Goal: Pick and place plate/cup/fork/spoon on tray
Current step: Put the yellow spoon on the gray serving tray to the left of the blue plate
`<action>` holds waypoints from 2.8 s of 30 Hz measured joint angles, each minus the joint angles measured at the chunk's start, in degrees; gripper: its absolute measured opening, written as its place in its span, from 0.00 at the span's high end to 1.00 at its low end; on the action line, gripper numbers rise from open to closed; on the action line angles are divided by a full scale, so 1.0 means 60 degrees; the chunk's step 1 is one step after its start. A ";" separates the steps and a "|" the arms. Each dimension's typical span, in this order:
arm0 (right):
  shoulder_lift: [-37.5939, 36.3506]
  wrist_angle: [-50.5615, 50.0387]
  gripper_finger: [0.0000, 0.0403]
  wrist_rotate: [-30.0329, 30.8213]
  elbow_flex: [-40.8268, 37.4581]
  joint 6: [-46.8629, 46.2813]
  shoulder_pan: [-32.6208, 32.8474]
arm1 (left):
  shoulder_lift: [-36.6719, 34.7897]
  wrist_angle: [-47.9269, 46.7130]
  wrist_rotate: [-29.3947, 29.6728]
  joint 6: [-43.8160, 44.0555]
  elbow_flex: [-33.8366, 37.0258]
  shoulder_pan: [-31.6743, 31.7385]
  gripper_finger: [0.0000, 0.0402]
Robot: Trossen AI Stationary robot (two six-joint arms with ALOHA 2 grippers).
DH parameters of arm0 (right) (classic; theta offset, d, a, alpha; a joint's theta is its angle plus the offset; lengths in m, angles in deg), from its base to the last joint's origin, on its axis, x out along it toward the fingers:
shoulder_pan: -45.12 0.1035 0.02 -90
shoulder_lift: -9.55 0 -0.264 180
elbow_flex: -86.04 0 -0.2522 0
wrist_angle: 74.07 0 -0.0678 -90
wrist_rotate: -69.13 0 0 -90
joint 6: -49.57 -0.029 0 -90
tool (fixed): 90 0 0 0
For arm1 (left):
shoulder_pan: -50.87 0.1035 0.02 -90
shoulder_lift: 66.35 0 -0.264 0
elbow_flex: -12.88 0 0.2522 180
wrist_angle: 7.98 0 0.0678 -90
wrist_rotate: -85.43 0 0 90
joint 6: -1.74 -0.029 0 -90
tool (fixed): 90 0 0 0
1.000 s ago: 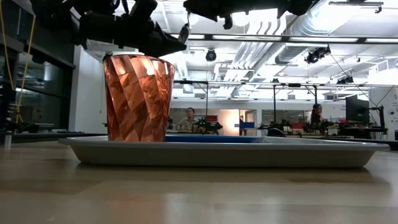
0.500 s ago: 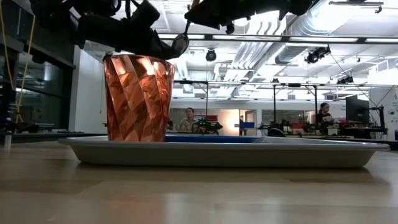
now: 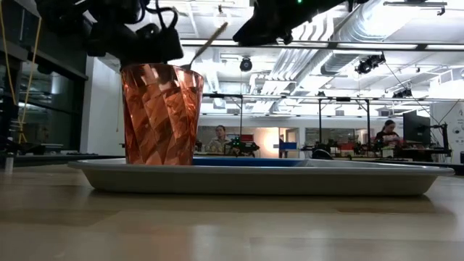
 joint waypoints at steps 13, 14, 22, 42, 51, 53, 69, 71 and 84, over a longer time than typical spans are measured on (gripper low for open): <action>0.0009 0.0320 0.49 0.0294 0.0000 -0.1192 -0.0287 | 0.0007 -0.1510 0.1606 -0.3177 0.0004 -0.0050 0.99; 0.0011 0.0296 0.49 0.0300 0.0000 -0.1396 -0.0346 | 0.0007 -0.1509 0.1603 -0.3324 0.0004 -0.0089 0.99; 0.0451 -0.0042 0.49 -0.0440 0.0000 -0.2008 -0.0926 | 0.0007 -0.1516 0.1555 -0.4562 0.0004 -0.0658 1.00; 0.0591 -0.0791 0.52 -0.1598 0.0000 -0.0526 -0.1126 | 0.0007 -0.1411 0.0917 -0.4612 0.0004 -0.0943 1.00; 0.0598 -0.0770 0.63 -0.1603 0.0000 -0.0590 -0.1162 | 0.0007 -0.1310 0.0811 -0.4590 0.0004 -0.0941 1.00; 0.0598 -0.0713 0.65 -0.1603 0.0000 -0.0586 -0.1162 | 0.0007 -0.1220 0.0660 -0.4583 0.0004 -0.0932 1.00; 0.0598 -0.0564 0.81 -0.1712 0.0000 -0.0568 -0.1162 | 0.0007 -0.1158 0.0455 -0.4343 0.0011 -0.0888 1.00; 0.0598 -0.0545 0.81 -0.1712 0.0000 -0.0568 -0.1162 | 0.0007 -0.1159 0.0451 -0.4343 0.0011 -0.0888 1.00; 0.0598 -0.0286 0.76 -0.1768 0.0000 -0.1172 -0.1162 | 0.0007 -0.1167 0.0245 -0.4303 0.0011 -0.0877 1.00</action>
